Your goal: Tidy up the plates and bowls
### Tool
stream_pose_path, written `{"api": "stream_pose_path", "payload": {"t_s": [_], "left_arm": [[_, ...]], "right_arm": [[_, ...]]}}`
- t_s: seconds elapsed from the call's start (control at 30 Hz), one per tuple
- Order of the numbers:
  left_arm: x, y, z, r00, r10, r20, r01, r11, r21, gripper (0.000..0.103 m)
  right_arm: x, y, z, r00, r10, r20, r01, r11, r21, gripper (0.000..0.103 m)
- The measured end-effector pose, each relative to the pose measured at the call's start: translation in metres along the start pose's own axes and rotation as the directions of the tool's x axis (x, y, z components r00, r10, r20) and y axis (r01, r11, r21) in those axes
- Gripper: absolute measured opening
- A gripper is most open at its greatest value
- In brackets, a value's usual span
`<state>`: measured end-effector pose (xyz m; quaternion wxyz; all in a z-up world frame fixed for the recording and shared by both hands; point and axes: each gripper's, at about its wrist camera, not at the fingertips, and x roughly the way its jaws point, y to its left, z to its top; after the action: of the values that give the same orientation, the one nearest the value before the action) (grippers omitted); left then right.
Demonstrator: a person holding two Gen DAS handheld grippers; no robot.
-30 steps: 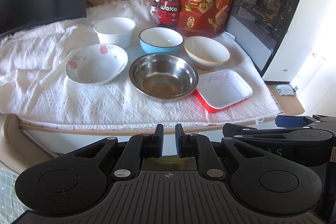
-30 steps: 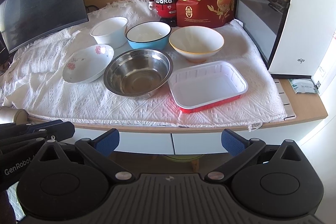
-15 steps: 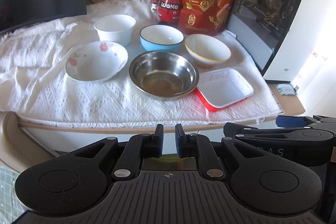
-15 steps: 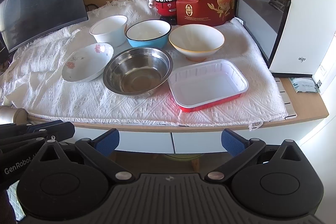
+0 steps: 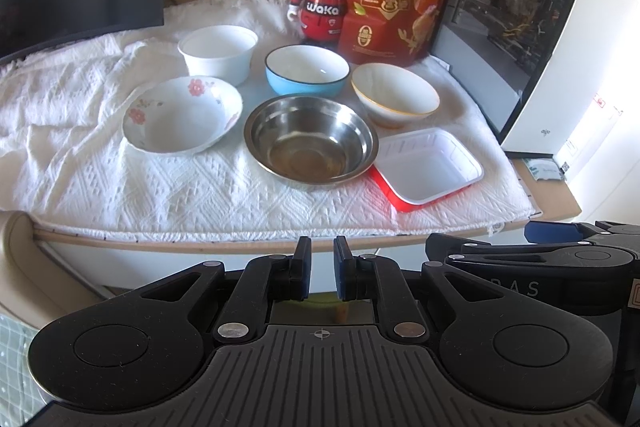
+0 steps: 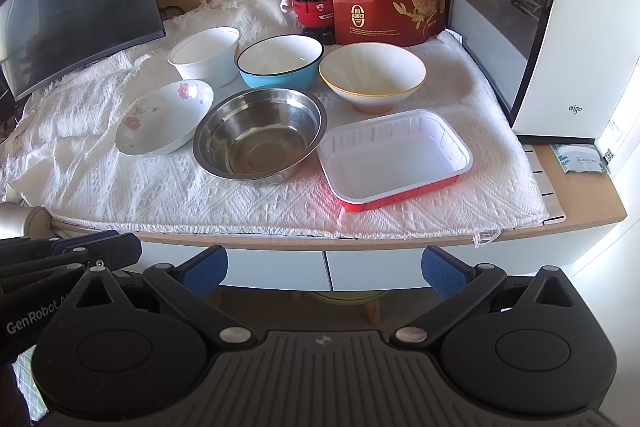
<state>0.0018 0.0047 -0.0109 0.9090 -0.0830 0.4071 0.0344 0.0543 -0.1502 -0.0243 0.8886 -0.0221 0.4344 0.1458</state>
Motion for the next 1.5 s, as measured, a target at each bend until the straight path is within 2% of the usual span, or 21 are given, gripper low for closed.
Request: {"api": "stream_pose_path", "payload": {"t_s": [0.53,0.67,0.77,0.83,0.93,0.97,1.03,1.13,1.17,1.23,1.27,1.33,1.37,1.4,1.5], "left_arm": [[0.018,0.009,0.014,0.999,0.001,-0.034,-0.002,0.999,-0.053,0.013],[0.033,0.029,0.023,0.997,-0.051,-0.049,0.045,0.991,-0.123,0.013],[0.053,0.053,0.036,0.988,-0.148,-0.046,0.137,0.973,-0.187,0.013],[0.064,0.06,0.046,0.978,-0.208,-0.027,0.202,0.969,-0.141,0.013],[0.086,0.053,0.064,0.977,-0.208,-0.034,0.208,0.978,-0.002,0.013],[0.094,0.048,0.07,0.974,-0.225,-0.04,0.227,0.973,0.045,0.013],[0.108,0.042,0.082,0.949,-0.314,-0.037,0.316,0.944,0.097,0.013],[0.132,0.035,0.101,0.887,-0.455,-0.079,0.461,0.884,0.081,0.013],[0.14,0.03,0.108,0.875,-0.473,-0.099,0.482,0.871,0.095,0.013],[0.157,0.011,0.121,0.873,-0.46,-0.164,0.483,0.863,0.15,0.013],[0.166,0.001,0.129,0.864,-0.461,-0.205,0.496,0.85,0.178,0.013],[0.181,-0.018,0.143,0.824,-0.505,-0.257,0.561,0.793,0.24,0.013],[0.188,-0.027,0.149,0.82,-0.504,-0.27,0.567,0.777,0.274,0.013],[0.195,-0.036,0.152,0.826,-0.489,-0.28,0.56,0.769,0.309,0.013],[0.221,-0.06,0.158,0.856,-0.415,-0.308,0.514,0.75,0.417,0.014]], "right_arm": [[0.012,-0.006,0.013,1.0,0.018,0.021,-0.018,1.0,-0.001,0.103],[0.024,-0.011,0.023,0.998,0.024,0.051,-0.024,1.0,0.0,0.103],[0.04,-0.015,0.034,0.997,0.017,0.077,-0.018,1.0,0.012,0.103],[0.056,-0.017,0.041,0.997,0.008,0.072,-0.01,0.999,0.033,0.103],[0.081,-0.021,0.054,0.999,-0.004,0.04,0.0,0.996,0.091,0.103],[0.087,-0.022,0.058,1.0,-0.014,0.025,0.011,0.994,0.109,0.103],[0.1,-0.025,0.063,0.999,-0.046,-0.01,0.047,0.989,0.141,0.103],[0.115,-0.036,0.066,0.99,-0.126,-0.057,0.133,0.979,0.152,0.103],[0.118,-0.041,0.066,0.984,-0.166,-0.073,0.175,0.972,0.157,0.103],[0.121,-0.055,0.065,0.968,-0.23,-0.1,0.246,0.949,0.196,0.103],[0.121,-0.063,0.065,0.964,-0.241,-0.114,0.261,0.939,0.225,0.103],[0.119,-0.083,0.062,0.963,-0.229,-0.141,0.262,0.916,0.302,0.103],[0.118,-0.091,0.06,0.965,-0.212,-0.151,0.252,0.906,0.339,0.103],[0.116,-0.098,0.059,0.968,-0.194,-0.156,0.239,0.9,0.365,0.103],[0.117,-0.11,0.054,0.974,-0.168,-0.153,0.215,0.898,0.384,0.103]]}}
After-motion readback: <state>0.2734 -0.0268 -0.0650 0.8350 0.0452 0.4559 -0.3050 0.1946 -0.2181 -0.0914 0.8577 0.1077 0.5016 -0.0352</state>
